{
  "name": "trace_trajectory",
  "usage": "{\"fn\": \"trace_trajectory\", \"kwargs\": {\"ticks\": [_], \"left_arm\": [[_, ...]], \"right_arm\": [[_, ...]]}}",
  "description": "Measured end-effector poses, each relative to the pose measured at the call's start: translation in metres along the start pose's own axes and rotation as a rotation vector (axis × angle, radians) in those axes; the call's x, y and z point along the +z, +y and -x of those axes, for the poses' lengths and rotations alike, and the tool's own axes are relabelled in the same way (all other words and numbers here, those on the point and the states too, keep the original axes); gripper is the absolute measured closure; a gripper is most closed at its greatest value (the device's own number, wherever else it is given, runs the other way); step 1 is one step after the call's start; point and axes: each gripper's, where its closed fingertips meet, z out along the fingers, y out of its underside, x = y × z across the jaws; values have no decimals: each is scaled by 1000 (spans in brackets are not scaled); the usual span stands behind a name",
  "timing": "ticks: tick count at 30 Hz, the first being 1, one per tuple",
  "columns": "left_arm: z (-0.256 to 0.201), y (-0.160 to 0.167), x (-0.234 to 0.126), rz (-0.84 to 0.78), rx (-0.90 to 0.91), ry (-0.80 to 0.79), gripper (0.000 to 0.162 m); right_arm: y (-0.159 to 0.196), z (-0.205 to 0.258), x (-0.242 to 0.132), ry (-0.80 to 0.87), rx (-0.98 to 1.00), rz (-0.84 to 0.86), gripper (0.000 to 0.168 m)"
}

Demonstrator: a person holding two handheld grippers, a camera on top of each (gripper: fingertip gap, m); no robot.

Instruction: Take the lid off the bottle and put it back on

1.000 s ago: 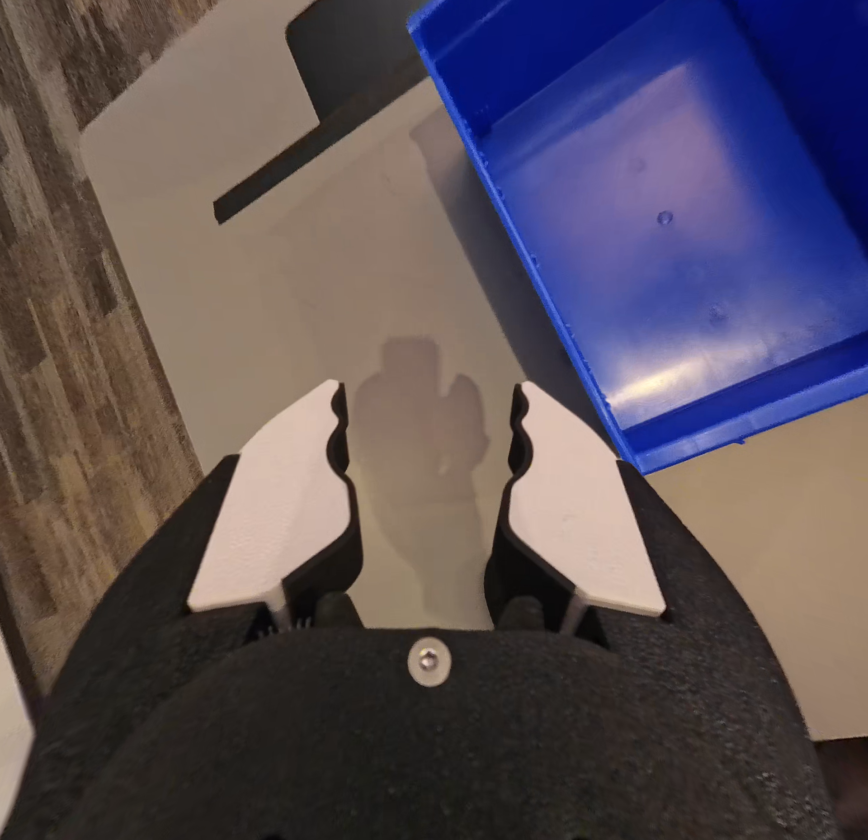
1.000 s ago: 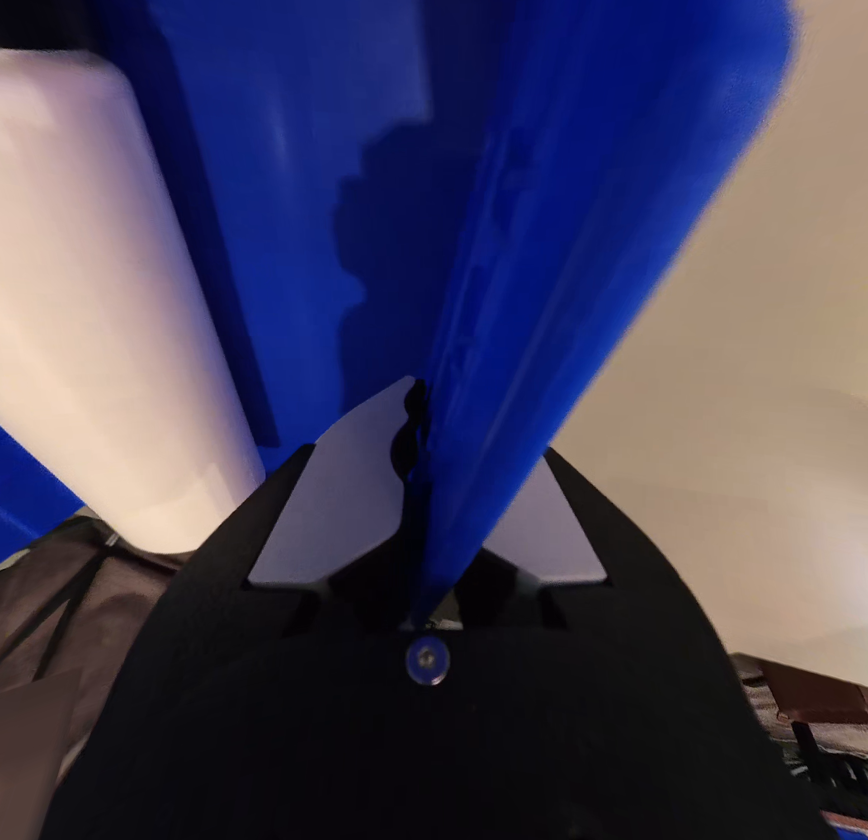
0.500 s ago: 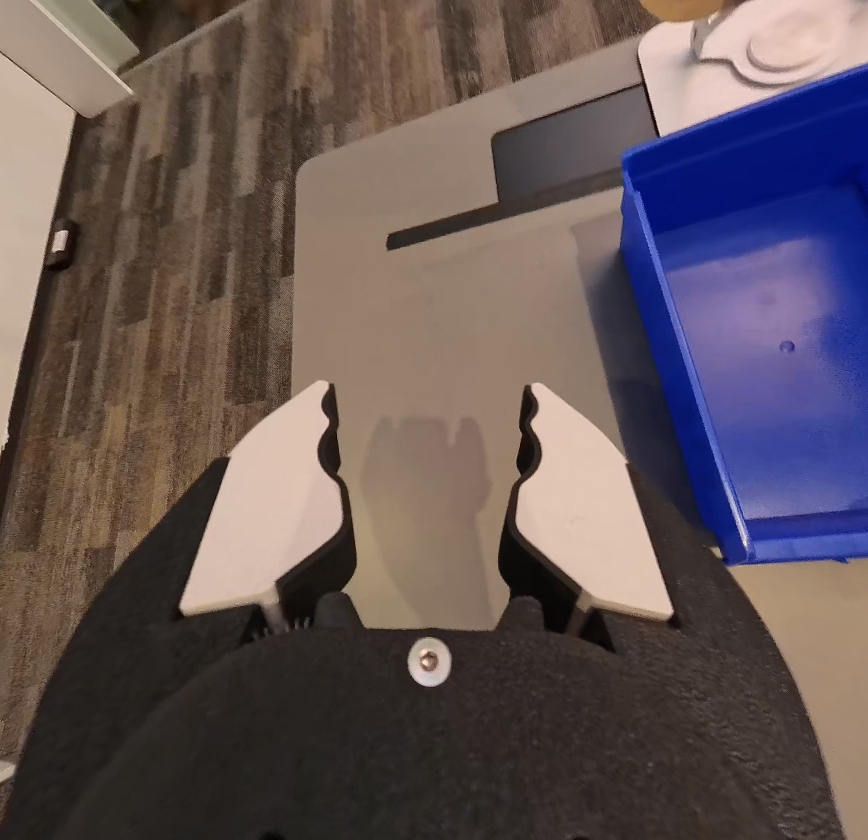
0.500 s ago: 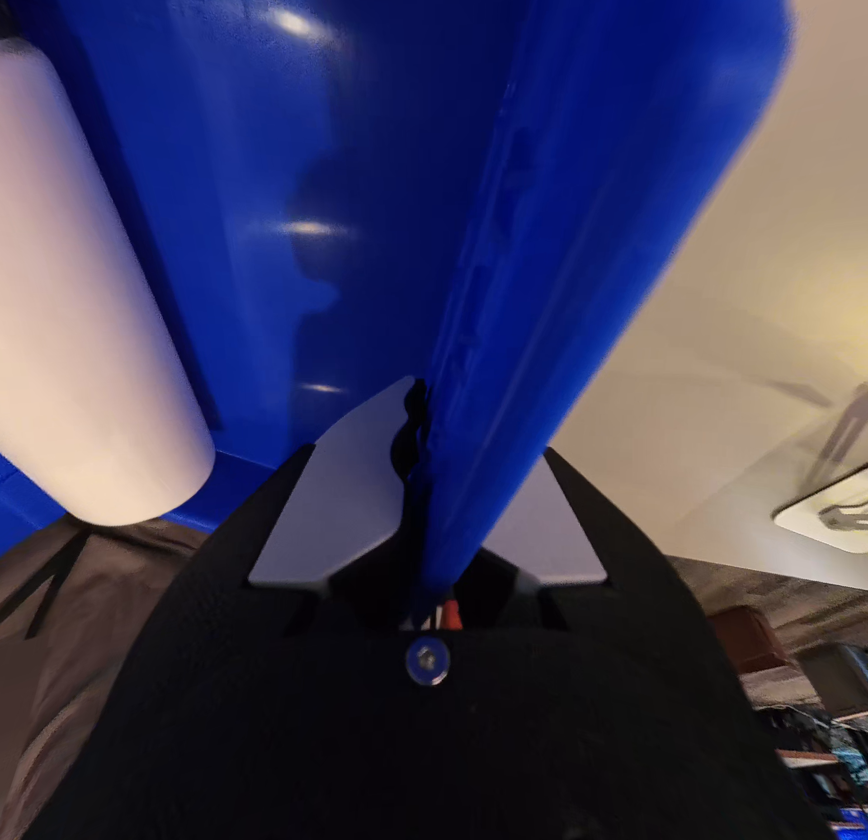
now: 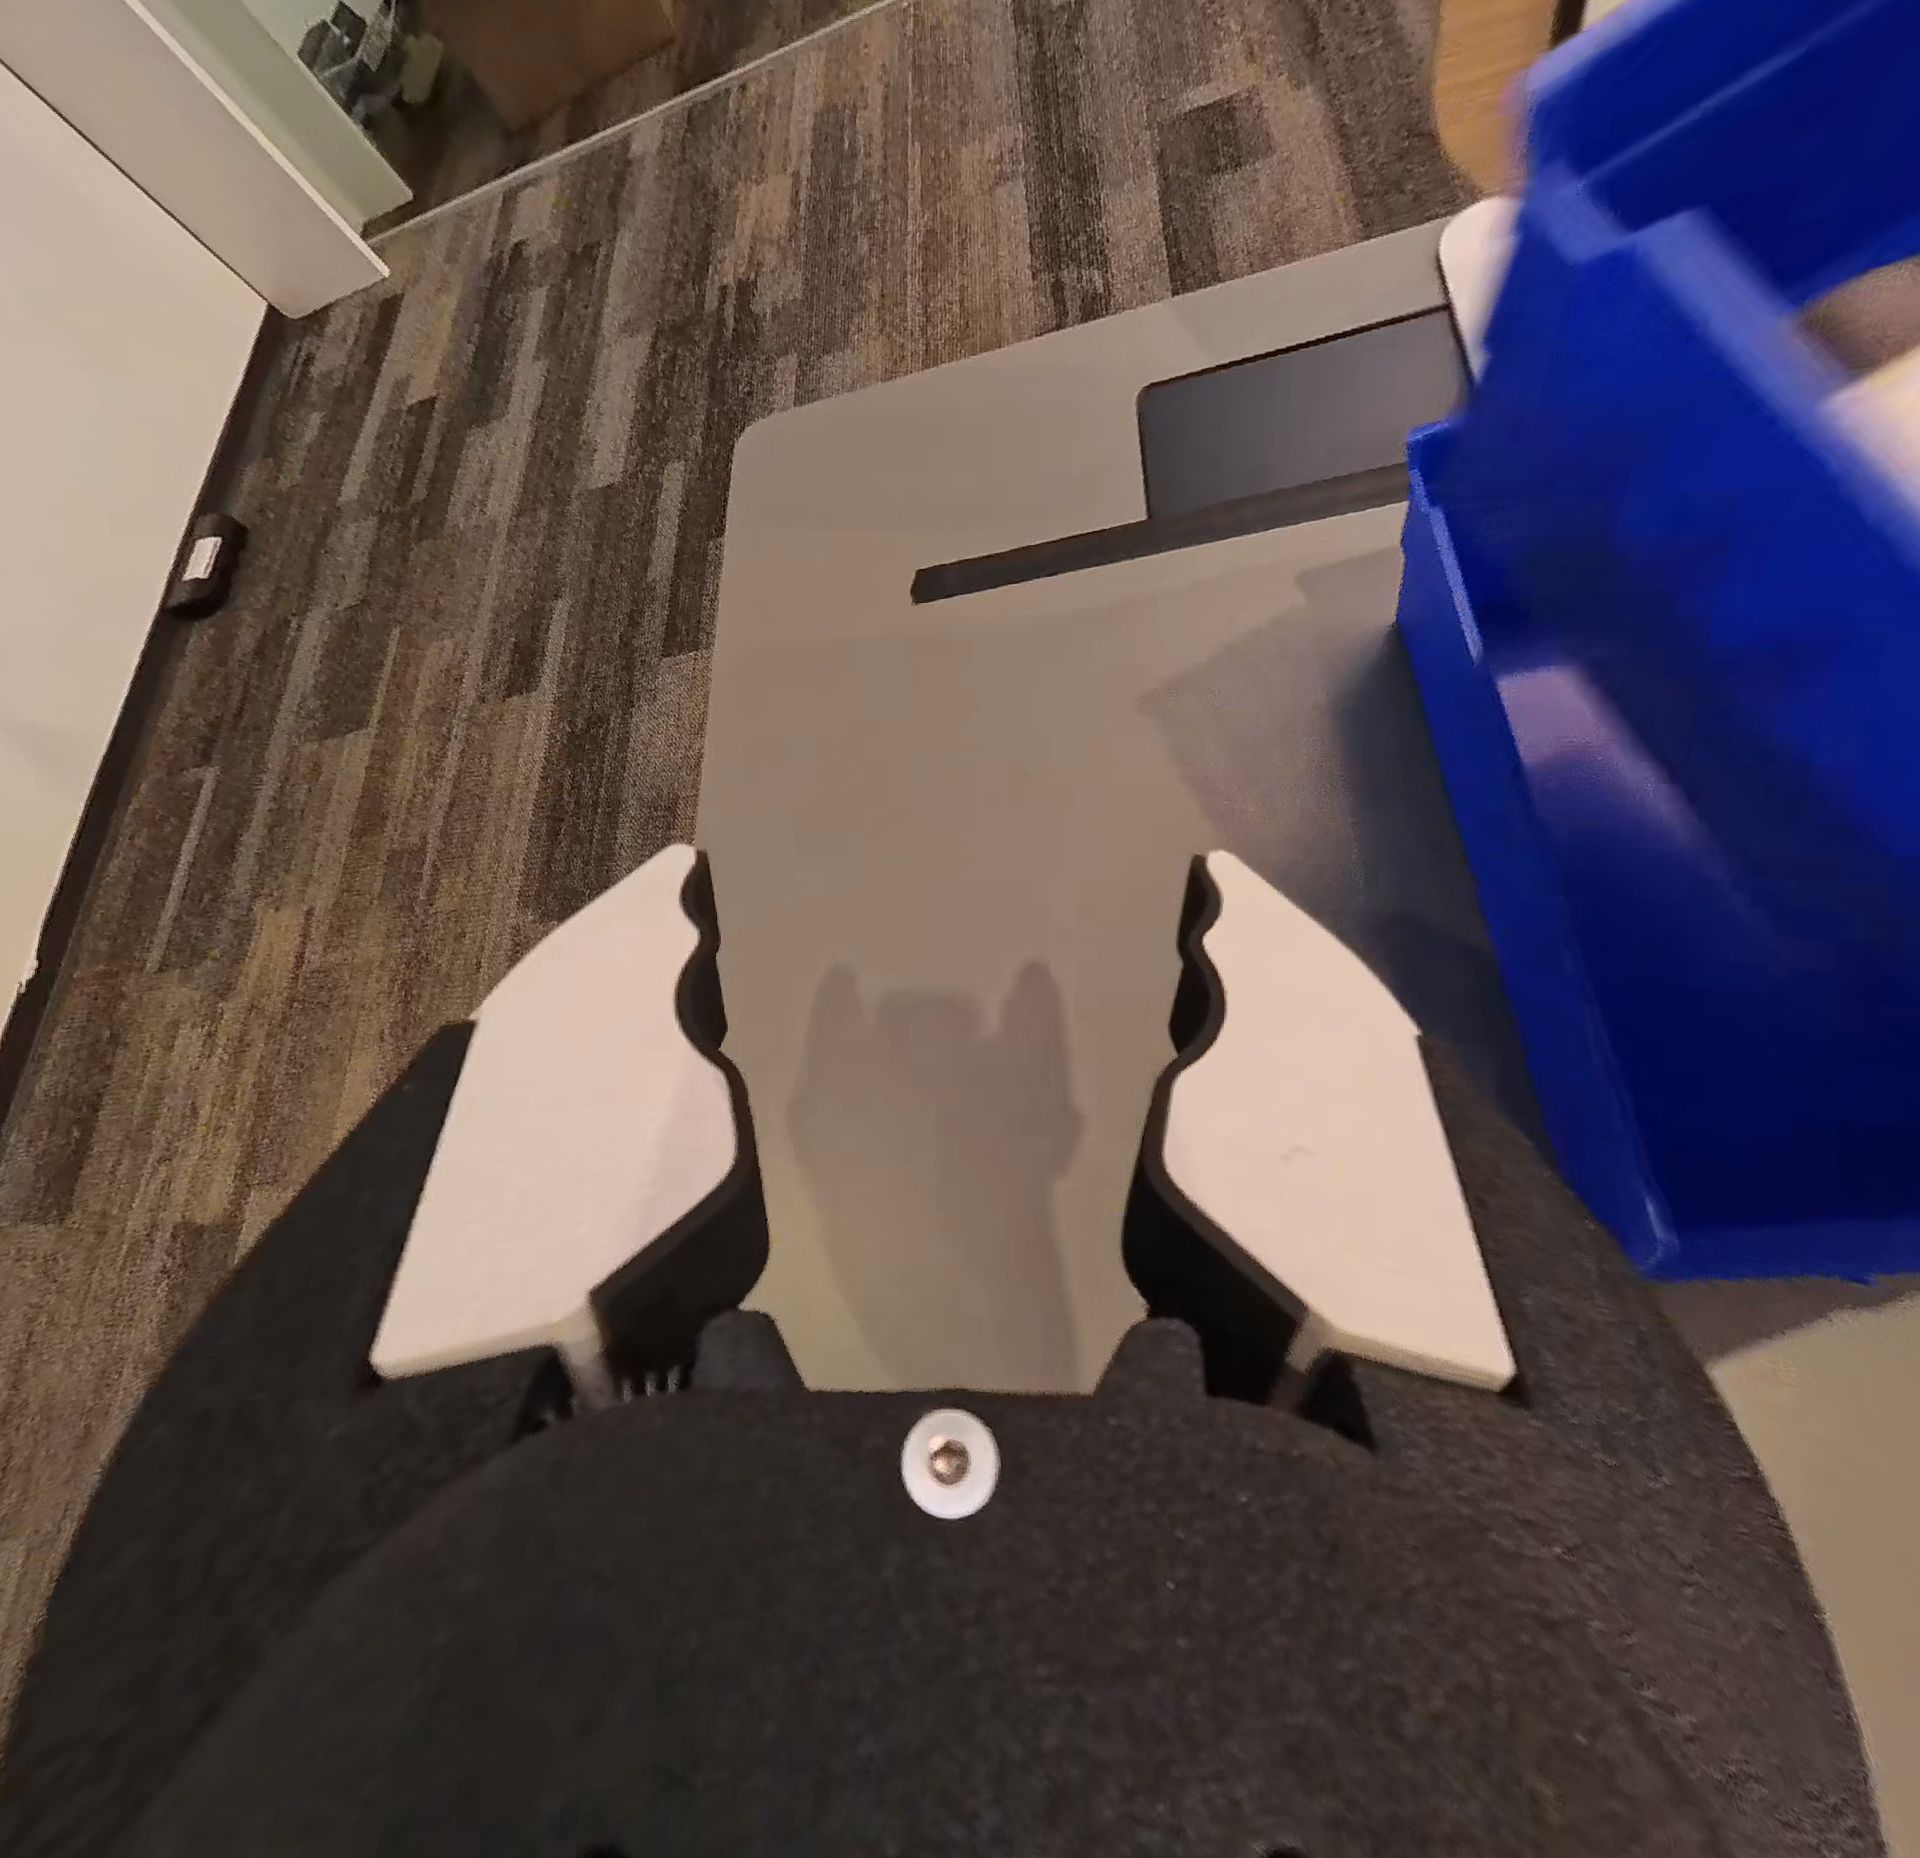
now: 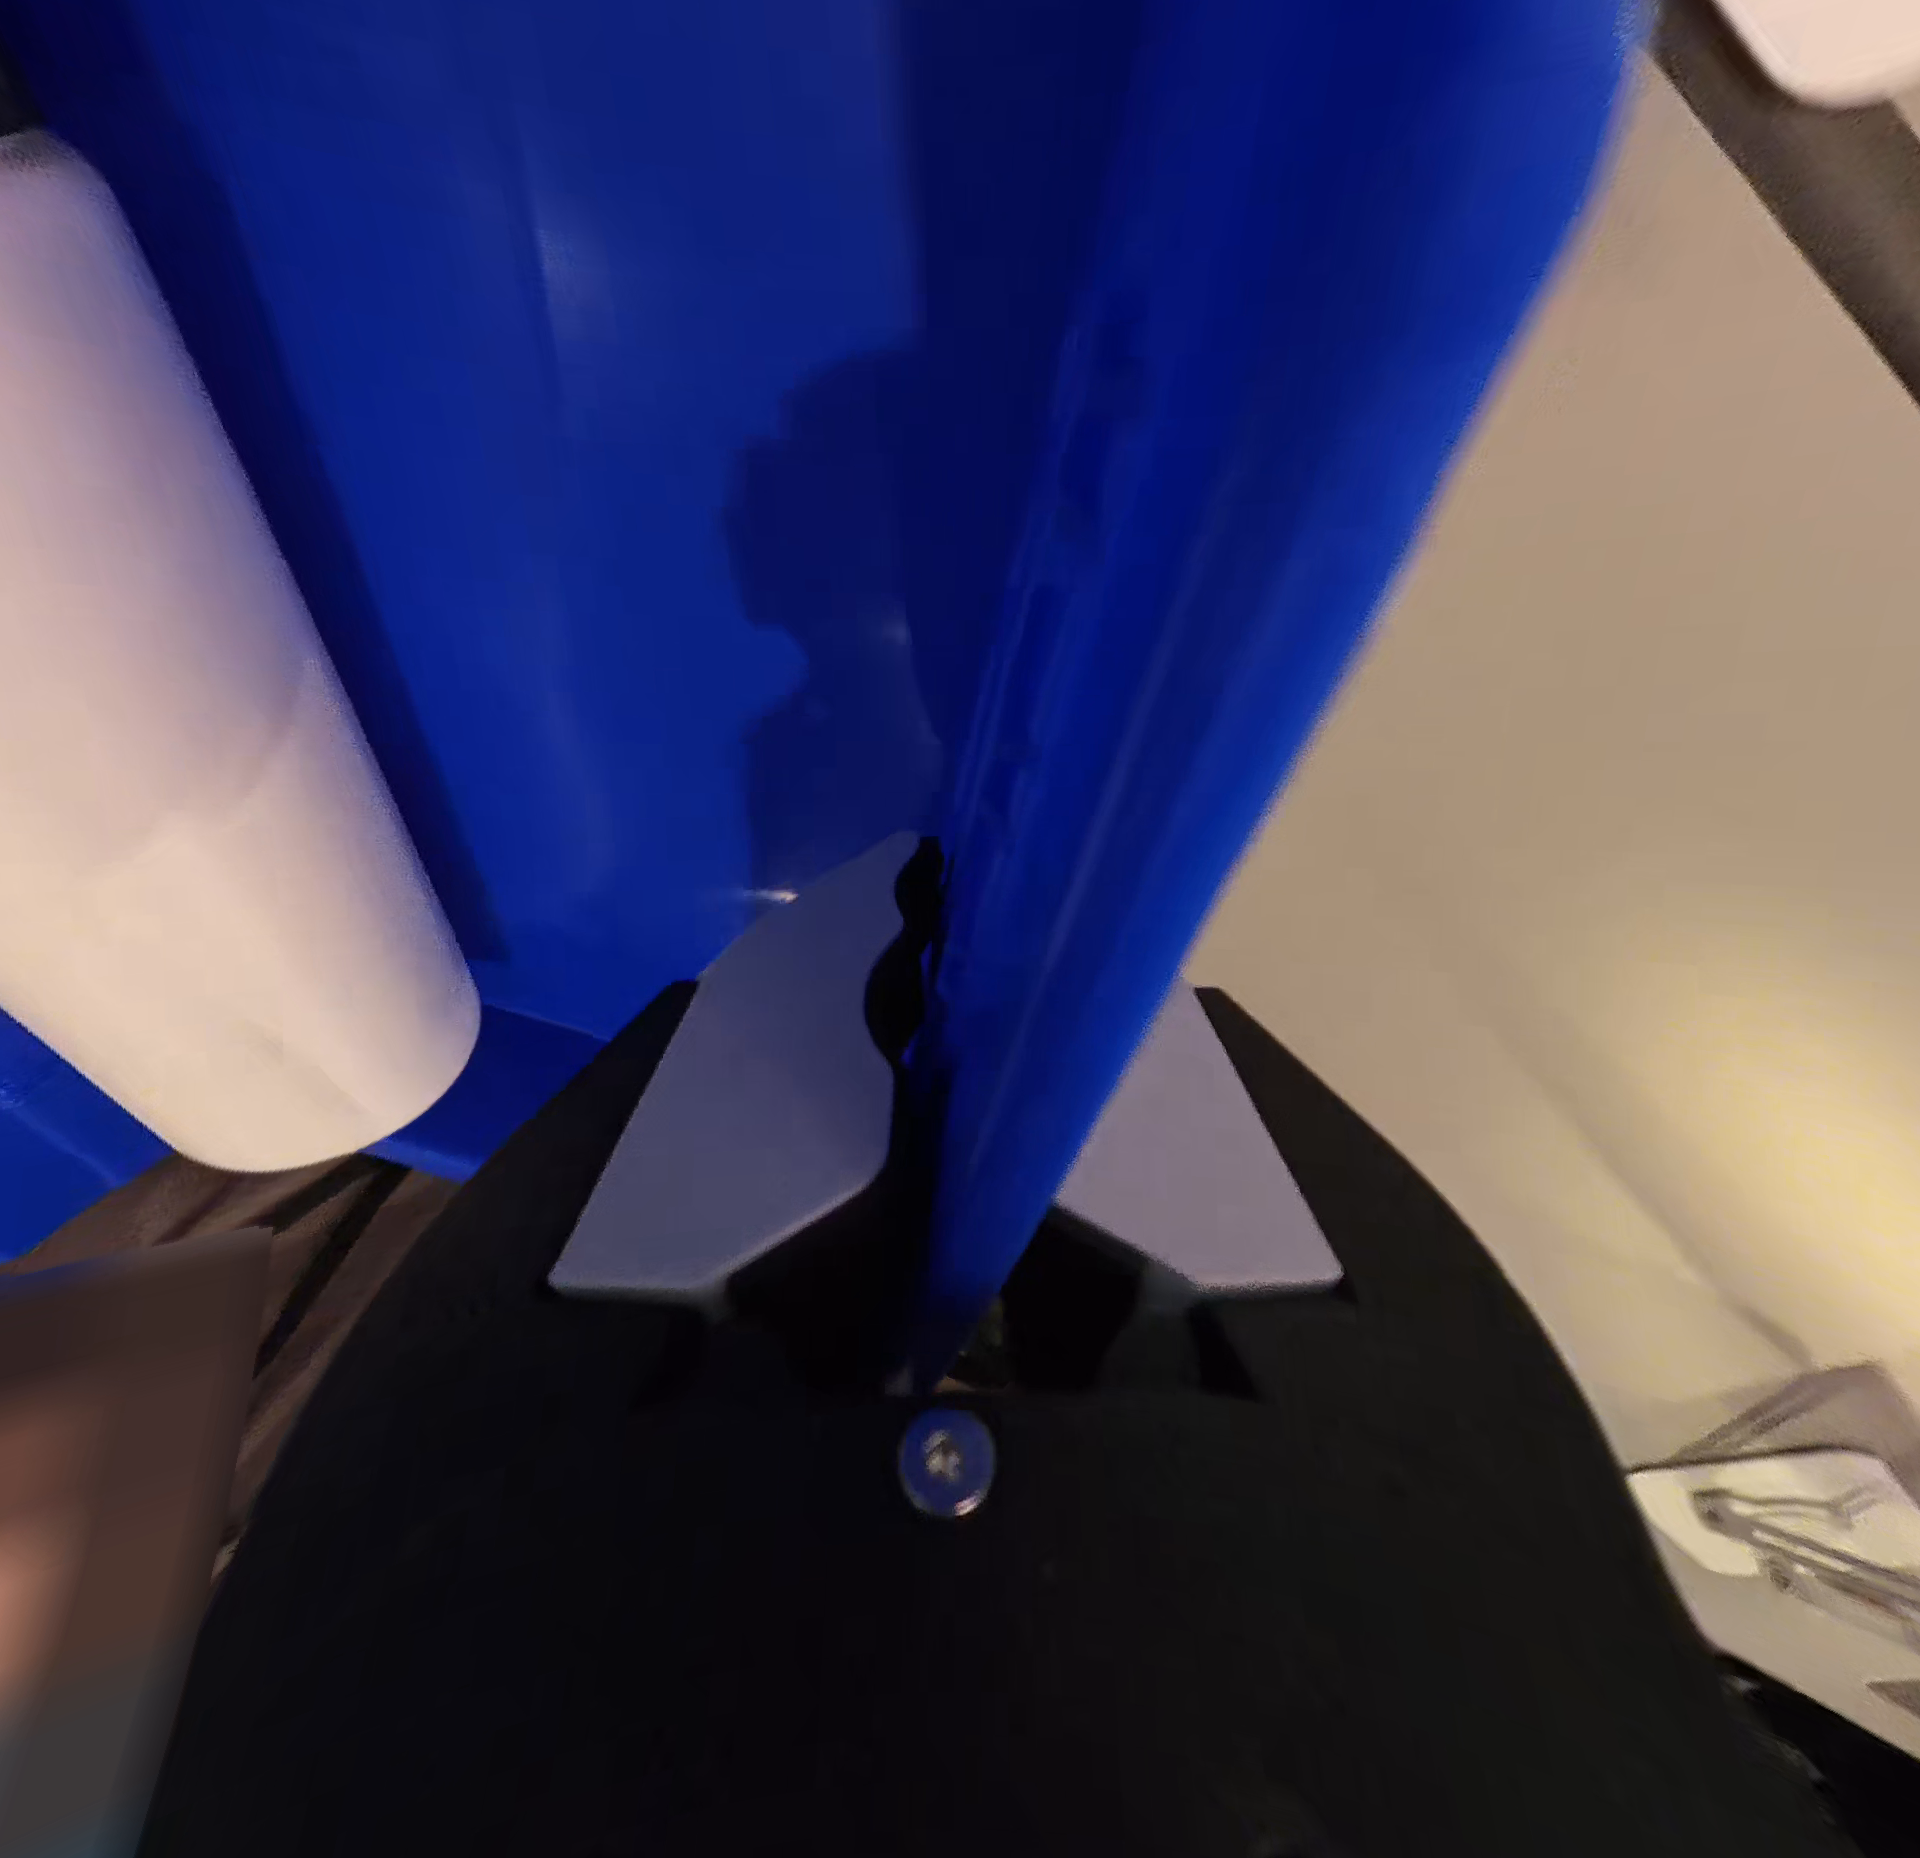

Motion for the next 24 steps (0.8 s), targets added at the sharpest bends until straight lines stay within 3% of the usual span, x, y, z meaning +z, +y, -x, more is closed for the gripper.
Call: {"fn": "trace_trajectory", "kwargs": {"ticks": [4,10,17,24], "left_arm": [[0,-2,-13,-30,15,-13,74],[19,-6,-39,-144,-117,0,80],[8,-5,-45,-152,-72,40,77],[-7,-6,-43,-137,-28,81,76]], "right_arm": [[-47,58,26,-12,-97,49,161],[-99,137,51,-5,-193,90,160],[-126,206,70,-25,-264,148,161],[-141,230,92,-47,-222,164,160]]}}
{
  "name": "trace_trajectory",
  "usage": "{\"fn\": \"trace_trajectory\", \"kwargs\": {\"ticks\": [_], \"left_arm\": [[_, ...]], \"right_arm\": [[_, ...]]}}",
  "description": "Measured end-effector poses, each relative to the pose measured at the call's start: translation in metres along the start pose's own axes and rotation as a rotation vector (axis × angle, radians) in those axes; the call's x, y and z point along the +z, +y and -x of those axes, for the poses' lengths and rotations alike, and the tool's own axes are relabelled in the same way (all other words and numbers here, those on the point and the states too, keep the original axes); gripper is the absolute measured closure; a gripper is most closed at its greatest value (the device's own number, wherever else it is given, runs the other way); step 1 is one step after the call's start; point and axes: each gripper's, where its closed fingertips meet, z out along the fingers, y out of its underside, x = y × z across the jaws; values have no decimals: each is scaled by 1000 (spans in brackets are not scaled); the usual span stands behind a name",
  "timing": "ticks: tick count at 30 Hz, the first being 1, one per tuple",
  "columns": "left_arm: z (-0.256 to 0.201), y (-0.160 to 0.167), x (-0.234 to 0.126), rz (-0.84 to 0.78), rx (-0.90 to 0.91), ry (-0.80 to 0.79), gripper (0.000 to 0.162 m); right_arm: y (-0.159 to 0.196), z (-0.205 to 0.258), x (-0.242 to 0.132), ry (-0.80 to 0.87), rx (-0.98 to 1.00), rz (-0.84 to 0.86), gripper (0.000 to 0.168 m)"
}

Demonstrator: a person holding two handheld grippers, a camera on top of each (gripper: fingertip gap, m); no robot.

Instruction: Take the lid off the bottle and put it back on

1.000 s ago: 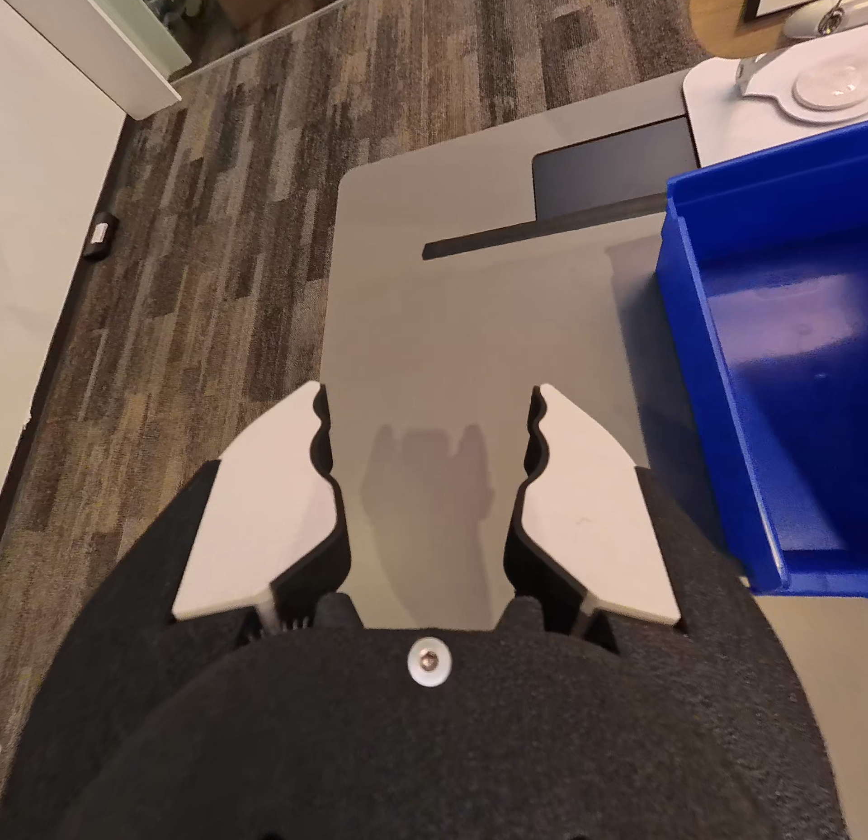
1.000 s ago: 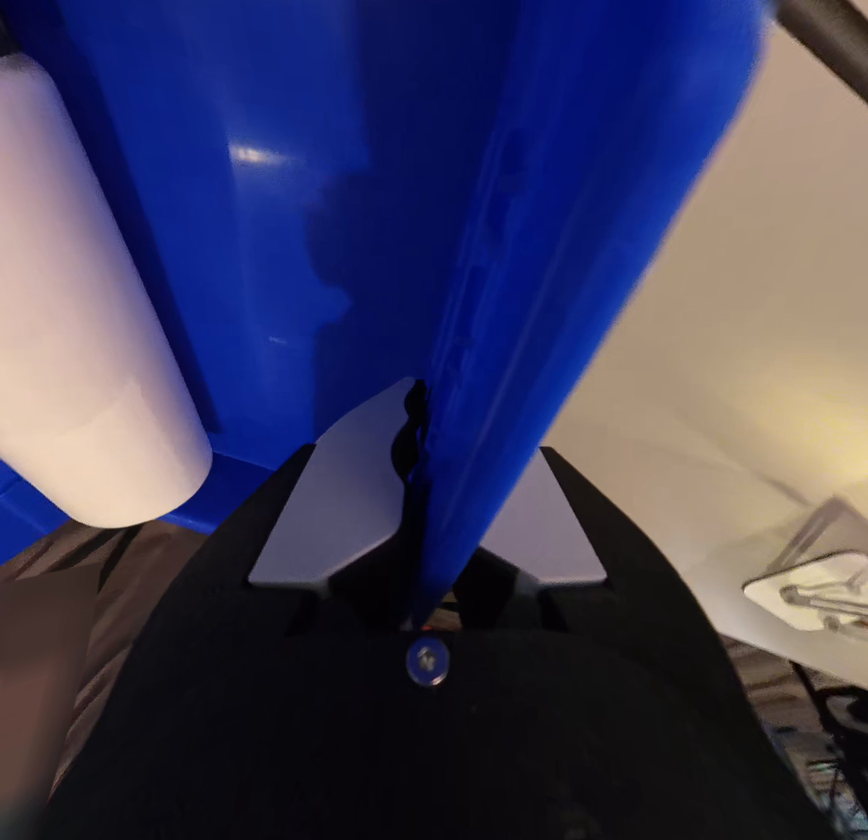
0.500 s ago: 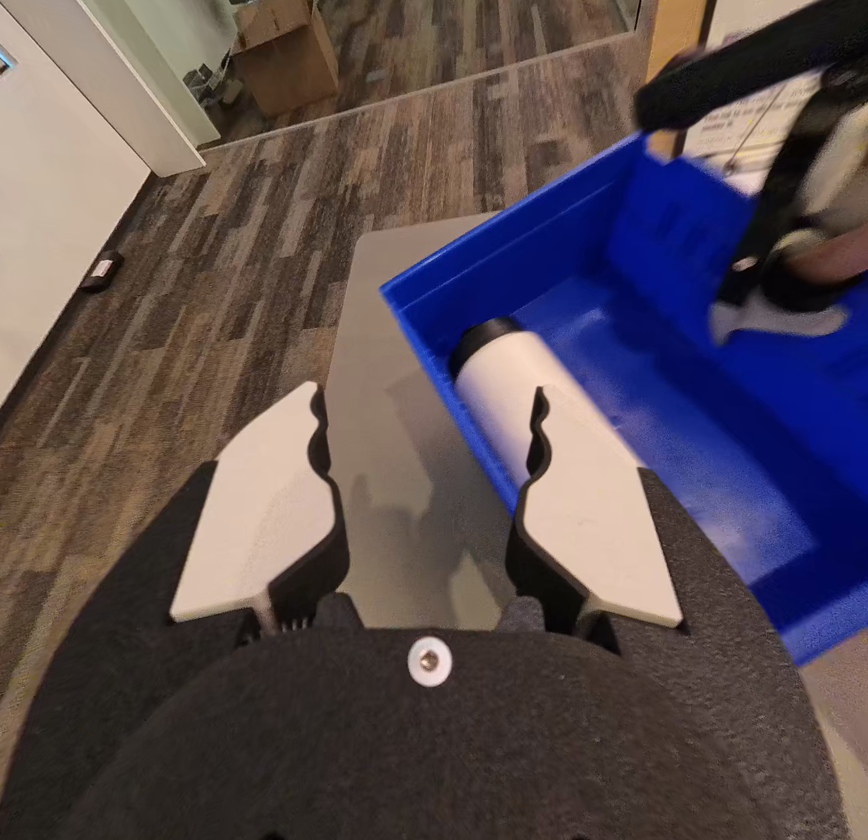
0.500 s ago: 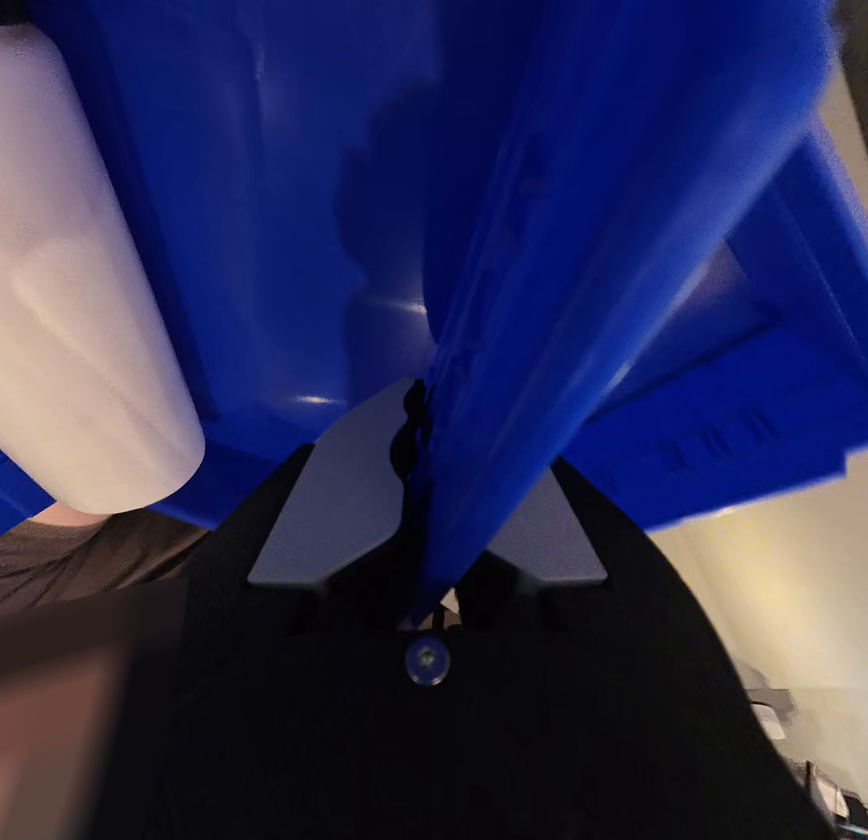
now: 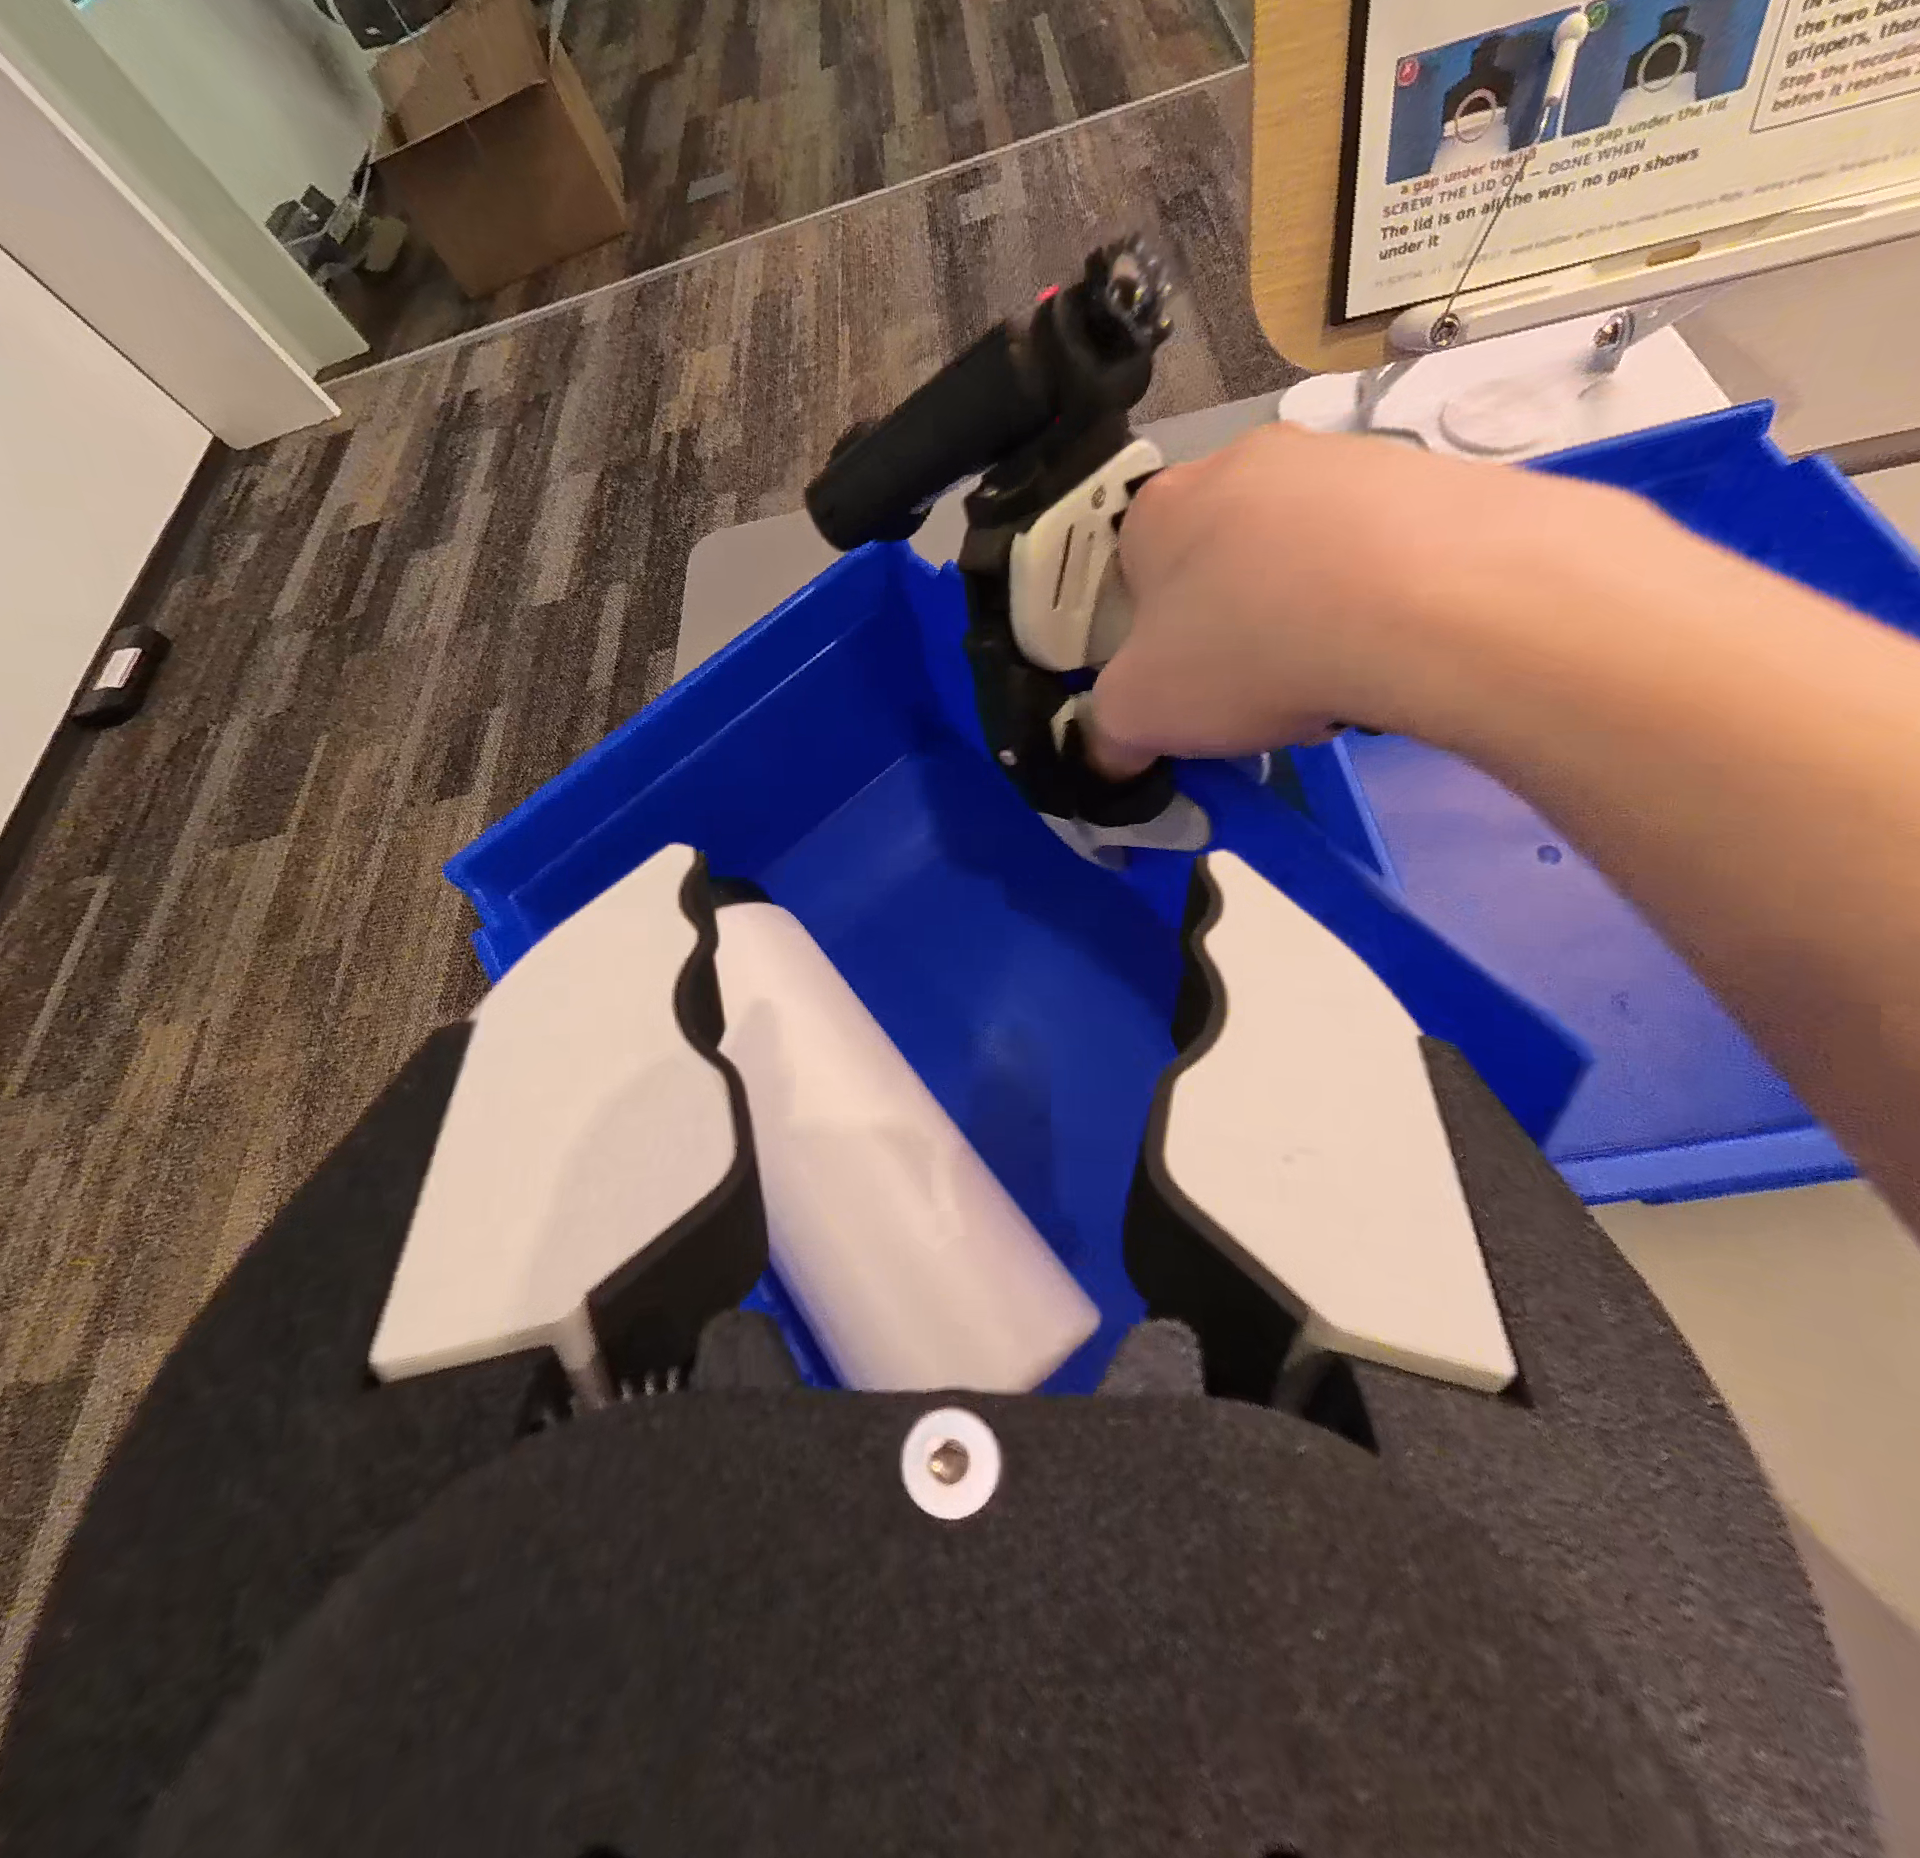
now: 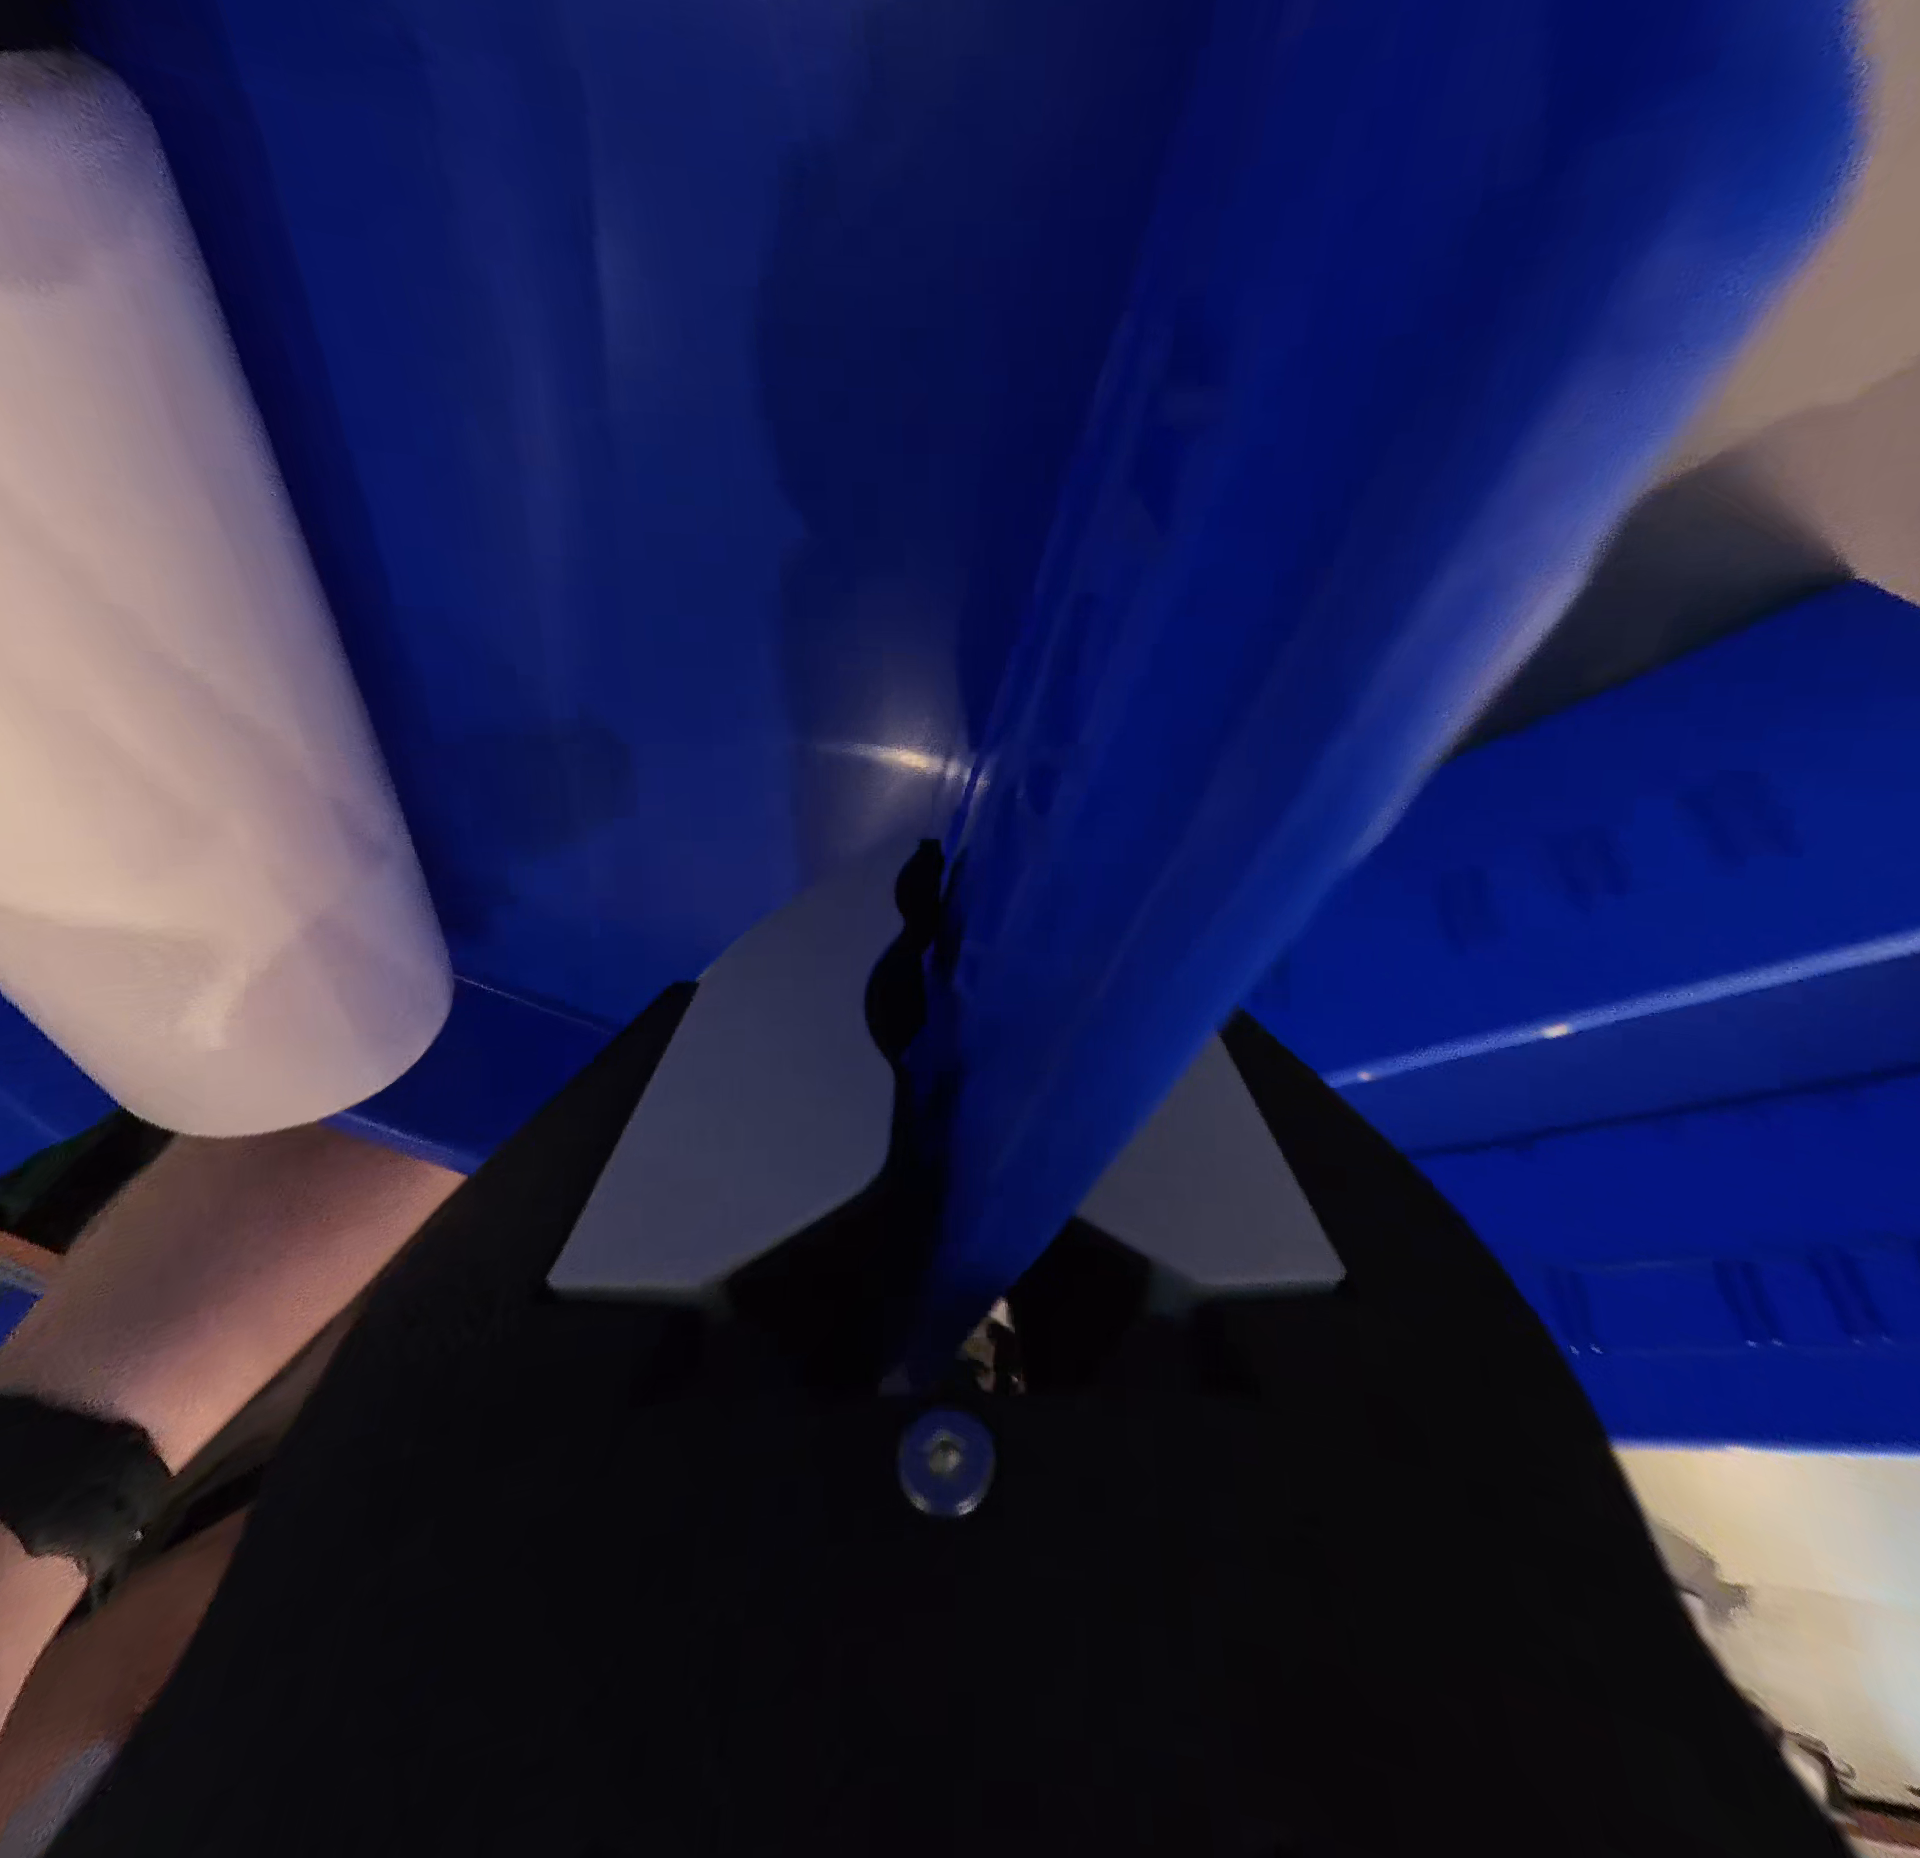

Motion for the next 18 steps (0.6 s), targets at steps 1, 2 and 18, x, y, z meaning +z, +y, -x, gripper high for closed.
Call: {"fn": "trace_trajectory", "kwargs": {"ticks": [1,2,18], "left_arm": [[-1,0,0,0,3,6,76],[-2,0,0,1,7,12,75],[-16,6,7,46,49,61,71]], "right_arm": [[-3,1,5,-11,17,-5,160],[-6,2,11,-26,35,-8,160],[-28,-43,7,251,-56,-291,127]]}}
